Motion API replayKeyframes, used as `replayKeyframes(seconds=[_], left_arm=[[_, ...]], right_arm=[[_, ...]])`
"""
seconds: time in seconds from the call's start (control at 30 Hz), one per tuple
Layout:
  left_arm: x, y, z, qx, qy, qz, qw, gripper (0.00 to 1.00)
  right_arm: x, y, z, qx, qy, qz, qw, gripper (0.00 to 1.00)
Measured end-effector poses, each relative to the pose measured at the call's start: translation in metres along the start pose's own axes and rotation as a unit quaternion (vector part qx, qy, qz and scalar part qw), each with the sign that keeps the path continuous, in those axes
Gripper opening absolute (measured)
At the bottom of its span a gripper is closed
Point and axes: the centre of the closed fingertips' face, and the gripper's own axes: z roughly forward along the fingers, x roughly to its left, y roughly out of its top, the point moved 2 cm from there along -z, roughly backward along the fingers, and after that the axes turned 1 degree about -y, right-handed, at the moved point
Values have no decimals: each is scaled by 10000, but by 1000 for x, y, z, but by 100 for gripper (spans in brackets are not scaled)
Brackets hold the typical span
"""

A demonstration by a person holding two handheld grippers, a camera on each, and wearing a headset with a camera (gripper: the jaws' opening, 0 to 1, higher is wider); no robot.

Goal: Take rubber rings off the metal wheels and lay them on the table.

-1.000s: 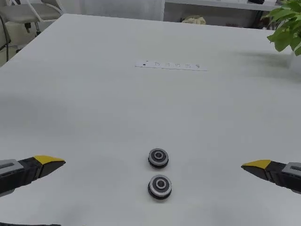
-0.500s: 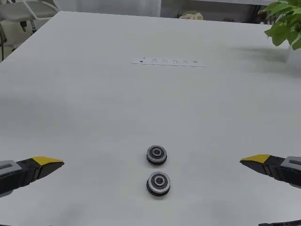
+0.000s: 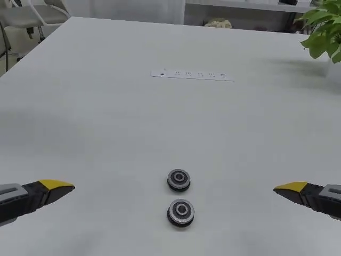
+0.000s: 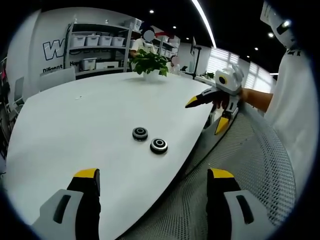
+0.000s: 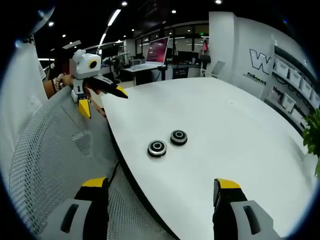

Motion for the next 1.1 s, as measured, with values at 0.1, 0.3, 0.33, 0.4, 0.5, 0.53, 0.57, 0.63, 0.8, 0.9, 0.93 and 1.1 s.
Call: replayKeyframes(seconds=[0.1, 0.3, 0.33, 0.4, 0.5, 0.53, 0.57, 0.63, 0.8, 0.9, 0.93, 1.1], left_arm=[[1, 1, 0, -27, 23, -1, 10000, 86], [3, 0, -1, 17, 107, 56, 9999, 84], [4, -1, -1, 32, 126, 73, 9999, 84], [4, -1, -2, 31, 154, 78, 9998, 84], [5, -1, -3, 19, 199, 58, 9998, 82], [5, -1, -3, 10, 202, 59, 9998, 82], [5, -1, -3, 6, 208, 66, 9998, 81], [5, -1, -3, 19, 218, 76, 9997, 80], [5, -3, -3, 116, 267, 143, 9995, 77], [7, -4, -4, 138, 329, 87, 9993, 76], [8, -4, -5, 124, 333, 84, 9993, 76], [7, -5, -4, 196, 355, 177, 9990, 74]], right_arm=[[0, 0, 0, 3, 9, -4, 10000, 85], [0, 1, 0, -12, 10, 8, 10000, 85], [1, 0, 0, -8, 21, 13, 10000, 85], [1, 0, 0, 21, 32, 5, 10000, 85], [1, -1, 0, 90, -40, -164, 9998, 84], [1, -1, 0, 105, -60, -176, 9998, 84], [1, -1, 0, 109, -78, -185, 9997, 84], [0, 0, 0, 97, -110, -211, 9997, 84], [1, -1, -1, 124, -116, -272, 9995, 83], [0, -1, -1, 112, -127, -305, 9994, 81], [0, -1, -2, 100, -143, -303, 9994, 81], [-1, 0, -3, 33, -155, -255, 9995, 78]])
